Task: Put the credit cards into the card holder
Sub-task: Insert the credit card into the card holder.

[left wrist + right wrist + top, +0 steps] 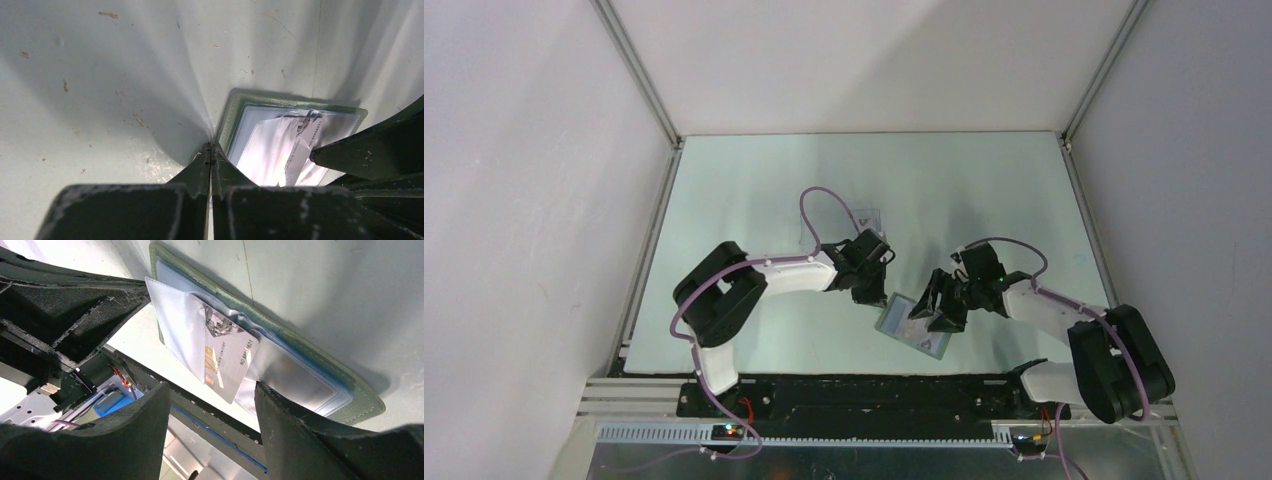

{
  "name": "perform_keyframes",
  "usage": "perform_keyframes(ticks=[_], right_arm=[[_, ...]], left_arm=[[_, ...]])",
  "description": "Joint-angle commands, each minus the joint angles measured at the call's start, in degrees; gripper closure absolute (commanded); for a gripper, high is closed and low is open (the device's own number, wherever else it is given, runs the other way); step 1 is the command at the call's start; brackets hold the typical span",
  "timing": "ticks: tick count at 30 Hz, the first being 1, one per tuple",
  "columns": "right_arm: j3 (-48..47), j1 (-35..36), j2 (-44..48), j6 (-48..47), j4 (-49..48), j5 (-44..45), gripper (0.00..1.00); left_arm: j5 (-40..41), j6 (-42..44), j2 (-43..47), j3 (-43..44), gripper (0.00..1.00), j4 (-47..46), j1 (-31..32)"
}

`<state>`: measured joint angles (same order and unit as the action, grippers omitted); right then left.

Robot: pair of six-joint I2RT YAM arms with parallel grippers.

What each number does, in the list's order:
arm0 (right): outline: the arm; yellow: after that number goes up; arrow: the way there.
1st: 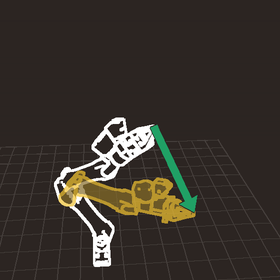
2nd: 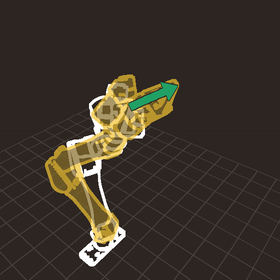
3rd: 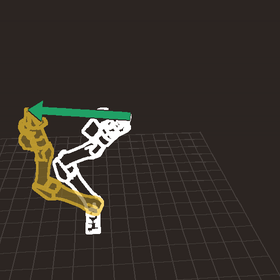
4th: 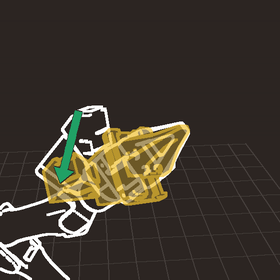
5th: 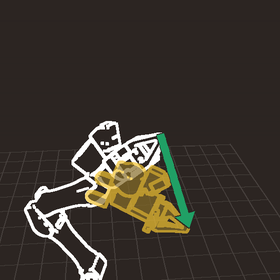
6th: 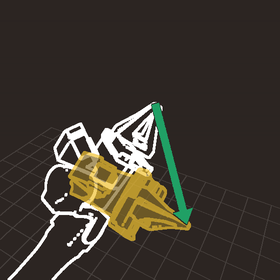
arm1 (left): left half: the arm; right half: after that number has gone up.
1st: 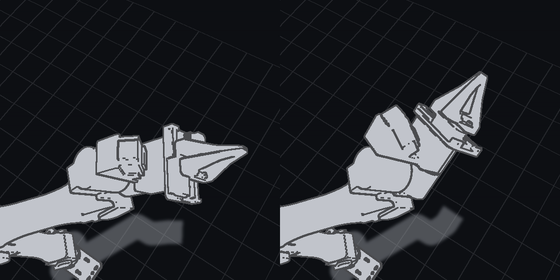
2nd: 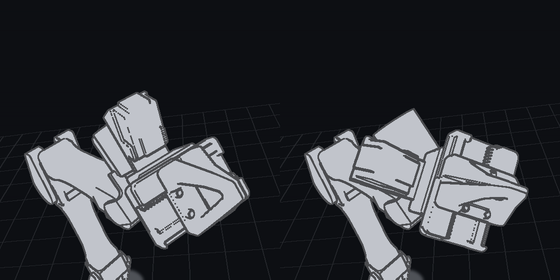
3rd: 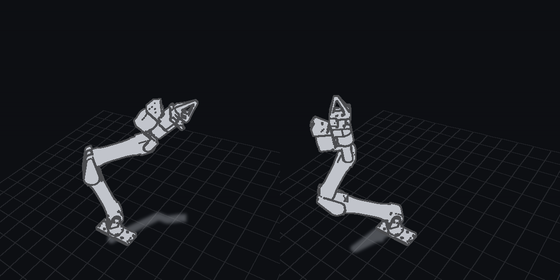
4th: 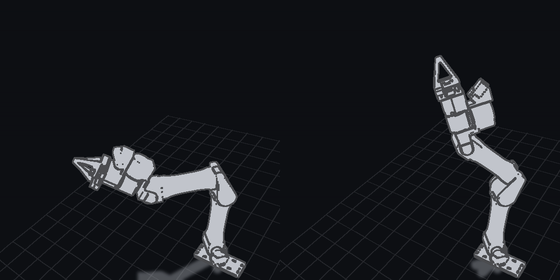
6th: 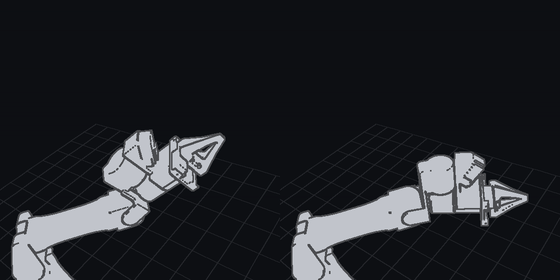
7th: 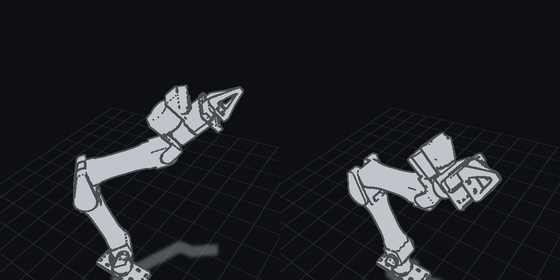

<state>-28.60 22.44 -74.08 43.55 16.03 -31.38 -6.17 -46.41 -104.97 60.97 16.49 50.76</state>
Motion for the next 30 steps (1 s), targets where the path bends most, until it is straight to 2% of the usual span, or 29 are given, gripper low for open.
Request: perform_keyframes(ticks=[1, 6, 11, 15, 22, 27, 29, 30], right_arm=[[-1.1, 0.2, -0.2, -2.2, 4.8, 4.4, 0.33], [-1.6, 0.3, -4.6, -2.0, 1.3, 2.7, 0.40], [-4.0, 1.4, -10.4, -2.2, -1.5, 0.7, 0.55], [-8.4, 3.4, -13.7, -1.9, -2.2, 0.4, 0.63], [-11.1, 5.2, -16.3, -0.3, -3.5, -0.1, 0.66], [-11.2, 5.7, -14.8, -0.3, -4.2, -1.2, 0.69], [-11.6, 5.7, -13.0, -1.3, -1.3, 0.4, 0.67], [-11.7, 5.7, -11.6, -2.2, -0.3, 1.7, 0.64]], left_arm=[[2.3, 2.2, -3.0, -1.1, 1.00, 2.4, -0.3], [2.2, 2.3, -3.2, -1.2, 1.00, 2.4, -0.5], [2.1, 2.4, -3.5, -1.1, 1.00, 2.3, -0.5], [2.0, 2.4, -3.5, -1.2, 1.00, 2.4, -0.4], [2.0, 2.2, -2.1, -1.7, 1.00, 2.4, -0.7], [1.6, 2.0, 1.3, -3.5, 1.00, 2.4, -2.5], [1.2, 2.0, 3.0, -4.6, 0.95, 2.4, -3.7], [0.8, 2.0, 3.7, -4.9, 0.89, 2.4, -4.2]])
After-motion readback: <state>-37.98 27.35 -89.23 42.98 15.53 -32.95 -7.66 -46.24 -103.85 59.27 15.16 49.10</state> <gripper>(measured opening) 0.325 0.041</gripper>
